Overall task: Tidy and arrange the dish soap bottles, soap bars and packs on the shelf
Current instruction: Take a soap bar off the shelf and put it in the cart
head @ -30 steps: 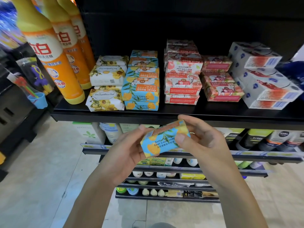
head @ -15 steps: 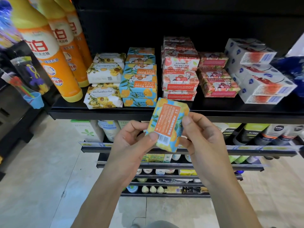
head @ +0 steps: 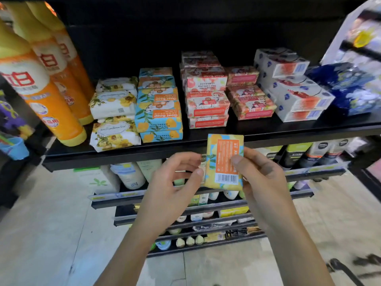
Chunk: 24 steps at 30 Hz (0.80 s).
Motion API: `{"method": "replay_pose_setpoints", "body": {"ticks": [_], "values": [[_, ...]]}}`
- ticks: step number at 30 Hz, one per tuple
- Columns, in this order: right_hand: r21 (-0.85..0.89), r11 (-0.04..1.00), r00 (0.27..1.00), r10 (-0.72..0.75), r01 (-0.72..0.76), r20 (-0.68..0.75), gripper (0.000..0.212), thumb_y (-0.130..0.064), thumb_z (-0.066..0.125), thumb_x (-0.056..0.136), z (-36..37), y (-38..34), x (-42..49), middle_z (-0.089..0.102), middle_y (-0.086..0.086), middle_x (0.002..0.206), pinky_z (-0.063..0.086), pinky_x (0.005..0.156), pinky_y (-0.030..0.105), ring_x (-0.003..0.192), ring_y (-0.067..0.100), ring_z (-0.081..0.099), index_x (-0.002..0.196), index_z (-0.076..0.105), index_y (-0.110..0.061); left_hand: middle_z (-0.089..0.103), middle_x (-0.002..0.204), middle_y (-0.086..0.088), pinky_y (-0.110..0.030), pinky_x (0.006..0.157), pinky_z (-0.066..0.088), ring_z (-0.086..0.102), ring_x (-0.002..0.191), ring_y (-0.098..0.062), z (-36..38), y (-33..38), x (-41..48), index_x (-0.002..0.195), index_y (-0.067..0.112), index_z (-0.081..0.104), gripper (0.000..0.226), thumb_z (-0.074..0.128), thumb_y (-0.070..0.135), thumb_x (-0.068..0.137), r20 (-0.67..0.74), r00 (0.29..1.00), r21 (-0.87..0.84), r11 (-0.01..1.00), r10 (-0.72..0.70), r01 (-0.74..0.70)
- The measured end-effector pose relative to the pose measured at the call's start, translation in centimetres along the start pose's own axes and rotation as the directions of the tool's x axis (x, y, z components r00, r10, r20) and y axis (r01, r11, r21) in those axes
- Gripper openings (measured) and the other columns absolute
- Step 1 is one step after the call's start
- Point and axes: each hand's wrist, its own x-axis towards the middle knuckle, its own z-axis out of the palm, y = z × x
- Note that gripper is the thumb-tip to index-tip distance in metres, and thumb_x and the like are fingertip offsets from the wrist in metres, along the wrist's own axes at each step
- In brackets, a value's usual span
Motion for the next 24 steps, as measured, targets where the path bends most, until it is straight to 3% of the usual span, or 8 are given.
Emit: {"method": "replay_pose_setpoints", "body": {"ticks": [4,7,12,15,17,20,22,24], "values": [[0.043,0.999,0.985,0.037,-0.031,-0.168,0.042,-0.024,0.075,0.073,-3.4,0.1,-1.2,0.079,0.009,0.101,0.057,0.084,0.04,0.09,0.02,0.076,0.112,0.072,-0.01,0.063,0.107,0.021,-0.016,0.092,0.049,0.061,0.107,-0.001,1.9,-1.3,1.5,0.118,0.027,0.068,0.023,0.067,0.023,0.096,0.19,0.973,0.356,0.914,0.134,-0.196],[0.118,0.992,0.951,0.079,-0.045,-0.299,0.032,-0.012,0.073,0.085,-7.5,0.5,-2.6,0.078,0.014,0.104,0.06,0.078,0.035,0.09,0.022,0.075,0.116,0.07,-0.003,0.059,0.113,0.018,-0.023,0.094,0.047,0.056,0.108,-0.003,5.4,-1.9,2.7,0.122,0.026,0.066,0.025,0.062,0.029,0.097,0.373,0.904,0.466,0.801,0.208,-0.376],[0.201,0.98,0.849,0.095,0.014,-0.52,0.028,-0.009,0.07,0.091,-15.6,1.2,-5.6,0.076,0.02,0.102,0.057,0.078,0.036,0.081,0.021,0.073,0.116,0.069,0.004,0.061,0.123,0.008,-0.031,0.101,0.045,0.055,0.117,-0.015,14.3,-2.0,3.5,0.131,0.022,0.062,0.033,0.059,0.032,0.099,0.602,0.759,0.459,0.67,0.248,-0.584],[0.251,0.964,0.779,0.092,0.085,-0.62,0.024,-0.006,0.067,0.092,-20.5,1.2,-8.2,0.076,0.015,0.095,0.061,0.07,0.03,0.076,0.019,0.072,0.113,0.07,0.002,0.069,0.107,0.002,-0.032,0.088,0.046,0.063,0.102,-0.02,20.4,-1.2,2.9,0.113,0.02,0.069,0.024,0.068,0.027,0.09,0.676,0.669,0.426,0.578,0.309,-0.696],[0.279,0.952,0.732,0.1,0.127,-0.674,0.016,-0.004,0.067,0.092,-23.8,0.9,-10.2,0.077,0.012,0.094,0.062,0.068,0.028,0.075,0.017,0.073,0.107,0.072,-0.002,0.069,0.098,0.001,-0.033,0.081,0.046,0.064,0.093,-0.023,24.6,-0.6,2.1,0.103,0.019,0.07,0.019,0.069,0.027,0.086,0.715,0.613,0.374,0.556,0.336,-0.742],[0.292,0.935,0.658,0.093,0.2,-0.748,0.011,-0.002,0.067,0.092,-28.7,0.4,-13.1,0.078,0.01,0.091,0.06,0.059,0.024,0.071,0.014,0.074,0.1,0.073,-0.005,0.069,0.101,0.002,-0.036,0.08,0.052,0.066,0.095,-0.024,31.0,0.7,0.5,0.107,0.021,0.072,0.021,0.068,0.029,0.088,0.771,0.548,0.311,0.559,0.325,-0.769],[0.279,0.932,0.608,0.085,0.231,-0.789,0.011,-0.002,0.067,0.092,-32.0,0.2,-14.8,0.078,0.01,0.088,0.058,0.055,0.023,0.069,0.014,0.074,0.102,0.072,-0.002,0.072,0.097,0.003,-0.033,0.075,0.05,0.069,0.088,-0.023,35.0,1.4,-0.7,0.103,0.023,0.073,0.024,0.061,0.033,0.085,0.8,0.491,0.269,0.527,0.344,-0.806],[0.265,0.933,0.56,0.087,0.244,-0.824,0.016,-0.003,0.067,0.092,-35.2,0.2,-16.5,0.078,0.012,0.092,0.059,0.057,0.024,0.071,0.015,0.073,0.108,0.071,0.0,0.071,0.091,0.003,-0.031,0.065,0.05,0.07,0.077,-0.022,38.7,2.2,-2.1,0.099,0.023,0.073,0.028,0.054,0.036,0.084,0.81,0.465,0.216,0.557,0.356,-0.802]]}}
